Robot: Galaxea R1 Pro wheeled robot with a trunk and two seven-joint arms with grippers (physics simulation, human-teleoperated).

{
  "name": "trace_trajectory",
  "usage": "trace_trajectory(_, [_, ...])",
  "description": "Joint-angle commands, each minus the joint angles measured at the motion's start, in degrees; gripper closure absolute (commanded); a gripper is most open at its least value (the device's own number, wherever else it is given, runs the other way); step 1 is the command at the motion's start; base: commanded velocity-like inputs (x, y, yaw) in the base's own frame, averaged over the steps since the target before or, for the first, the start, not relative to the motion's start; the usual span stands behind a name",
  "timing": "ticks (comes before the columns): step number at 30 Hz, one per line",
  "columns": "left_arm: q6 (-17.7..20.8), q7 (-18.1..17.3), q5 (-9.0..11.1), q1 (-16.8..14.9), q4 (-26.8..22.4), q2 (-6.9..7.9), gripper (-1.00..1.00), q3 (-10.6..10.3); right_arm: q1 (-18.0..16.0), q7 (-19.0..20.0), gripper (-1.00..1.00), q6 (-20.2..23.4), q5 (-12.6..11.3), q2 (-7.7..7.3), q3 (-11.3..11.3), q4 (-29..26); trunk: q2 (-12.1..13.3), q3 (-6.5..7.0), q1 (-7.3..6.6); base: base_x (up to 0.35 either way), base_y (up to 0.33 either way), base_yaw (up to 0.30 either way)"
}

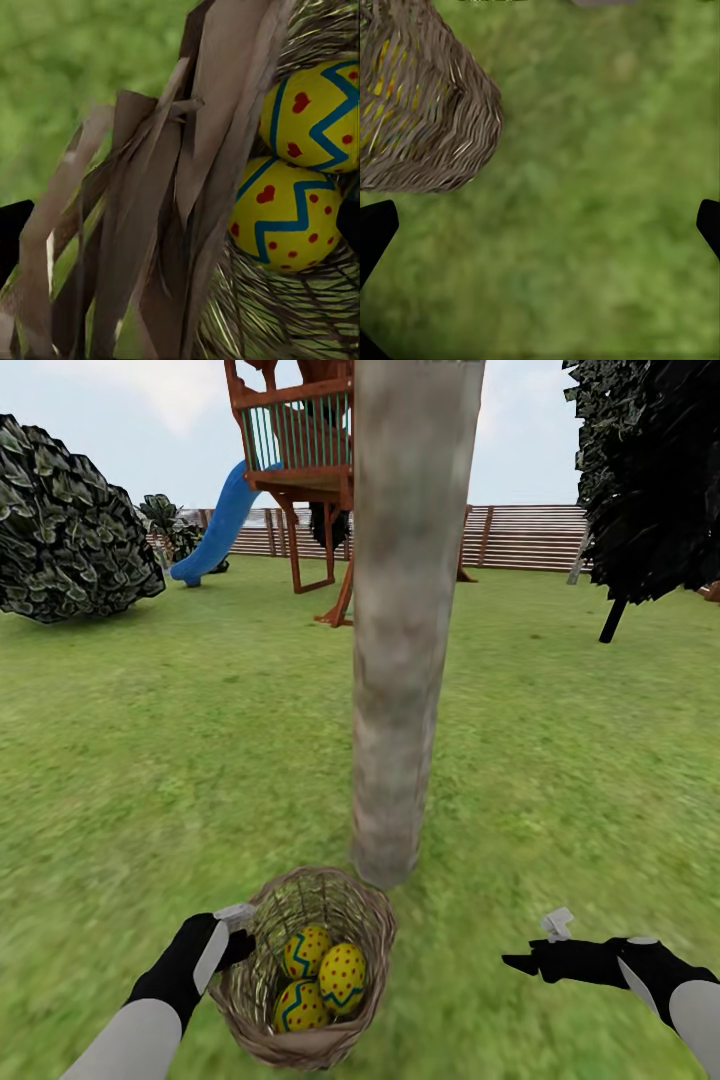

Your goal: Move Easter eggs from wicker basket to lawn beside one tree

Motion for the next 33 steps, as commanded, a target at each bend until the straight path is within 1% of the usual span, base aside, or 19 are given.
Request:
trace_trajectory(1, [0.24,0.42,0.63,-0.02,-0.33,-0.05,-1.0,0.24,-0.02,0.25,-1.0,0.22,0.49,0.0,-0.47,-0.05,0.39,0.13,-0.23,0.0,0.0,0.0])
trace_trajectory(5, [0.53,0.6,0.69,-0.02,-2.79,-0.05,-1.0,0.19,-0.03,0.44,-1.0,0.35,0.49,-0.05,-0.46,-0.49,2.0,0.85,-1.11,0.0,0.0,0.0])
trace_trajectory(7, [1.51,0.66,0.71,-0.02,-8.13,-0.08,-1.0,0.18,-0.03,0.47,-1.0,0.6,0.49,-0.34,-0.31,-0.66,2.8,1.21,-1.55,0.0,0.0,0.0])
trace_trajectory(8, [3.17,0.68,0.71,-0.02,-11.13,-0.12,-1.0,0.18,-0.03,0.45,-1.0,0.67,0.49,-0.44,-0.3,-0.73,3.2,1.39,-1.77,0.0,0.0,0.0])
trace_trajectory(10, [11.03,0.63,0.83,0.05,-21.57,-0.19,-1.0,0.24,-0.03,0.51,-1.0,3.7,0.49,-0.51,-0.3,-2.26,4.0,1.75,-2.21,0.0,0.0,0.0])
trace_trajectory(12, [15.34,0.57,2.37,0.27,-28.74,-0.22,-1.0,0.29,-0.03,0.57,-1.0,6.41,0.51,-0.51,-0.28,-4.78,4.81,2.11,-2.65,0.0,0.0,0.0])
trace_trajectory(13, [17.1,0.52,5.37,0.34,-31.23,-0.14,-1.0,0.44,-0.03,0.48,-1.0,9.0,0.93,-0.5,0.15,-5.63,5.21,2.29,-2.87,0.0,0.0,0.0])
trace_trajectory(14, [18.1,0.52,9.77,0.39,-32.33,0.11,-1.0,0.64,-0.03,-0.82,-1.0,11.55,2.96,-0.17,1.42,-6.41,5.61,2.47,-3.09,0.0,0.0,0.0])
trace_trajectory(15, [18.56,0.51,14.29,0.56,-32.95,1.31,-1.0,0.69,-0.03,-4.37,-1.0,13.32,5.52,0.13,2.47,-7.29,6.01,2.65,-3.31,0.0,0.0,0.0])
trace_trajectory(16, [18.79,0.51,19.83,0.65,-33.22,3.35,-1.0,0.64,-0.03,-8.31,-1.0,15.58,7.05,1.04,2.97,-8.89,6.41,2.82,-3.53,0.0,0.0,0.0])
trace_trajectory(17, [18.85,0.51,24.36,0.67,-33.22,4.23,-1.0,0.61,-0.03,-9.65,-1.0,19.39,7.73,2.6,3.14,-11.36,6.81,3.0,-3.75,0.0,0.0,0.0])
trace_trajectory(18, [18.88,0.51,26.28,0.68,-33.16,4.53,-1.0,0.5,0.01,-9.69,-1.0,23.24,7.9,3.74,3.22,-14.71,7.21,3.18,-3.97,0.0,0.0,0.0])
trace_trajectory(19, [18.89,0.51,26.93,0.69,-33.03,4.64,-1.0,0.46,0.42,-8.34,-1.0,25.17,7.96,4.54,3.3,-17.46,7.61,3.36,-4.19,0.0,0.0,0.0])
trace_trajectory(21, [18.9,0.51,27.2,0.69,-32.77,4.68,-1.0,0.45,1.38,-2.87,-1.0,28.86,8.01,4.93,4.44,-22.63,8.42,3.72,-4.63,0.0,0.0,0.0])
trace_trajectory(23, [18.9,0.51,27.26,0.69,-32.63,4.69,-1.0,0.5,3.19,0.97,-1.0,31.94,7.98,5.05,5.39,-28.1,9.22,4.08,-5.06,0.0,0.0,0.0])
trace_trajectory(24, [18.9,0.51,27.26,0.69,-32.59,4.68,-1.0,0.52,4.8,2.79,-1.0,33.95,7.97,5.52,5.66,-32.9,9.62,4.26,-5.28,0.0,0.0,0.0])
trace_trajectory(29, [18.9,0.51,27.33,0.69,-32.65,4.69,-1.0,0.67,11.93,4.64,-1.0,42.65,8.01,8.04,6.82,-51.92,11.62,5.16,-6.38,0.0,0.0,0.0])
trace_trajectory(30, [18.9,0.51,27.33,0.69,-32.67,4.69,-1.0,0.69,13.46,4.76,-1.0,45.64,7.99,8.6,9.07,-56.12,12.03,5.34,-6.6,0.0,0.0,0.0])
trace_trajectory(33, [18.9,0.51,27.34,0.69,-32.69,4.69,-1.0,0.65,14.85,4.7,-1.0,50.24,7.89,9.19,15.69,-61.0,12.43,5.52,-6.82,0.0,0.0,0.0])
